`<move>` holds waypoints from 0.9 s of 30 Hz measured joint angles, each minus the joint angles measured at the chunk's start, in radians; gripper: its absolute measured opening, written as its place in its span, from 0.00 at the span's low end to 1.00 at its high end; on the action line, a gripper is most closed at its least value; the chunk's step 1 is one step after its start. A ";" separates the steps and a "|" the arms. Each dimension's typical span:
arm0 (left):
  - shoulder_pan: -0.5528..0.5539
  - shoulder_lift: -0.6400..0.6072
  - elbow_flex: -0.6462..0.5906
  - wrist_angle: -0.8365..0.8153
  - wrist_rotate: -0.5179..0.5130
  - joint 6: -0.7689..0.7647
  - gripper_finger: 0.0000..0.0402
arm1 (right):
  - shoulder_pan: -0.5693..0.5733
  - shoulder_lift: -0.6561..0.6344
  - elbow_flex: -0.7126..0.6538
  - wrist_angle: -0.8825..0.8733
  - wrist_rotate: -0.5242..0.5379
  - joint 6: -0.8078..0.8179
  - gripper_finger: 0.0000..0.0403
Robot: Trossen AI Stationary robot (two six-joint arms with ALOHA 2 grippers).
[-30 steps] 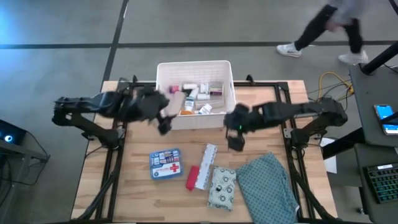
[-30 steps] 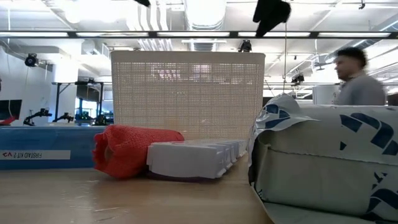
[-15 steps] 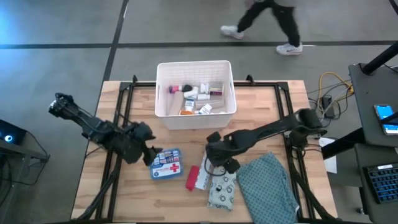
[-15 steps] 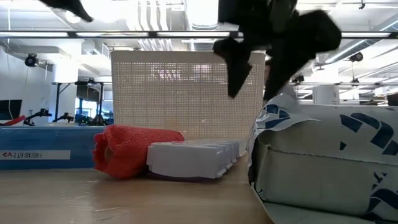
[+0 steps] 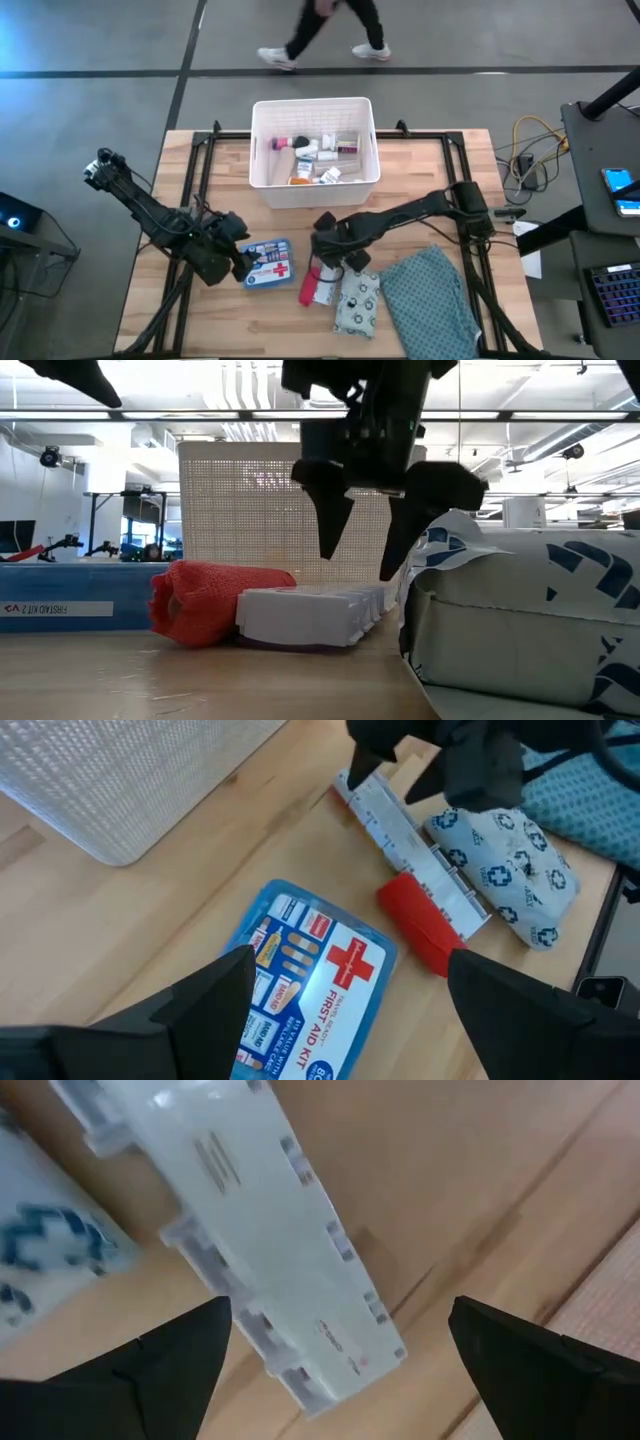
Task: Pick & place medical supplies in basket/bin
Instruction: Put the white organizer into the white bin
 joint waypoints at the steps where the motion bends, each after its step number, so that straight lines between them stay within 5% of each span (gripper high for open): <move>1: 0.000 0.002 0.000 0.000 0.000 0.000 0.76 | -0.004 0.000 -0.004 0.000 -0.001 -0.013 0.90; 10: 0.000 0.003 0.001 -0.001 -0.001 0.000 0.76 | -0.002 -0.027 -0.004 -0.034 -0.097 -0.002 0.90; 27: 0.000 0.003 0.001 0.002 -0.026 -0.003 0.76 | -0.013 0.036 -0.039 0.099 -0.113 -0.040 0.90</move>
